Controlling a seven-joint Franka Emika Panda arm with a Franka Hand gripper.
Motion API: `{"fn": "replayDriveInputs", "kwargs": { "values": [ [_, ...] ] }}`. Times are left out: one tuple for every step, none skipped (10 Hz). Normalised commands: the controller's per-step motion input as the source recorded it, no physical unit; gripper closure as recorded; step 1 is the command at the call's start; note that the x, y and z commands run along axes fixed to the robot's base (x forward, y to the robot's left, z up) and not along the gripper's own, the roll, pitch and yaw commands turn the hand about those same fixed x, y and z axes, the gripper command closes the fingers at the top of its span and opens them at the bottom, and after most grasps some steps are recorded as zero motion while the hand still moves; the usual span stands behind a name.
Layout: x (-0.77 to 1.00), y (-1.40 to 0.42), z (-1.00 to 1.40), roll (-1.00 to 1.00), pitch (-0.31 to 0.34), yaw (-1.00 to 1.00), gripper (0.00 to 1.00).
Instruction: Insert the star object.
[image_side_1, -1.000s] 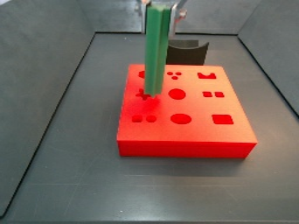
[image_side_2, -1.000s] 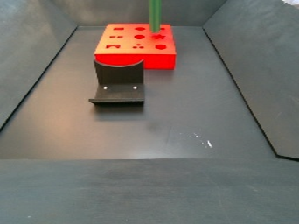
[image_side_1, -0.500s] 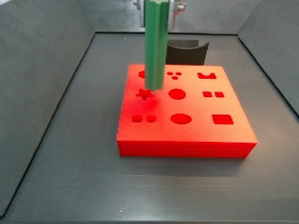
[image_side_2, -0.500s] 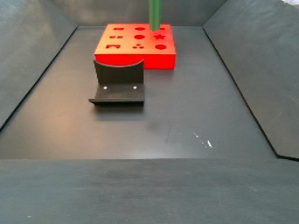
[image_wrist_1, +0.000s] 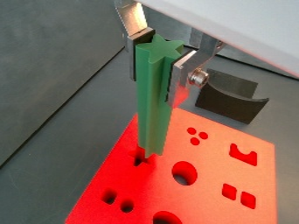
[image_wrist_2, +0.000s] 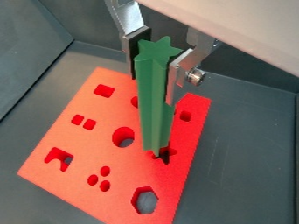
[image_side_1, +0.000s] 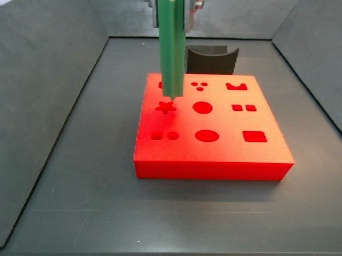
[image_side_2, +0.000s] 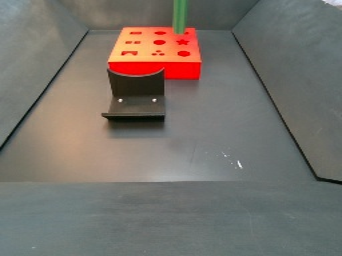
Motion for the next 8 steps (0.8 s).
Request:
{"fn": "replayDriveInputs", "kwargs": {
  "values": [
    [-0.40,-0.07,-0.55,-0.07,-0.009,-0.02,1.00],
    [-0.15,0.00,-0.39,-0.25,0.014,-0.13,1.00],
    [-0.02,0.00,-0.19,-0.44,-0.016,-0.16,1.00],
    [0.00,0.09,-0.09,-0.48,-0.079,-0.13,1.00],
    [0.01,0.10,-0.18,-0.26,-0.067,-0.03,1.00],
    [0.00,0.01,-0.16,-0.01,0.000,0.00,1.00],
    [-0.01,0.05,-0.08,0.00,0.009,0.00,1.00],
    [0.00,0.11,0.00,0.00,0.017,-0.04,1.00]
  ]
}}
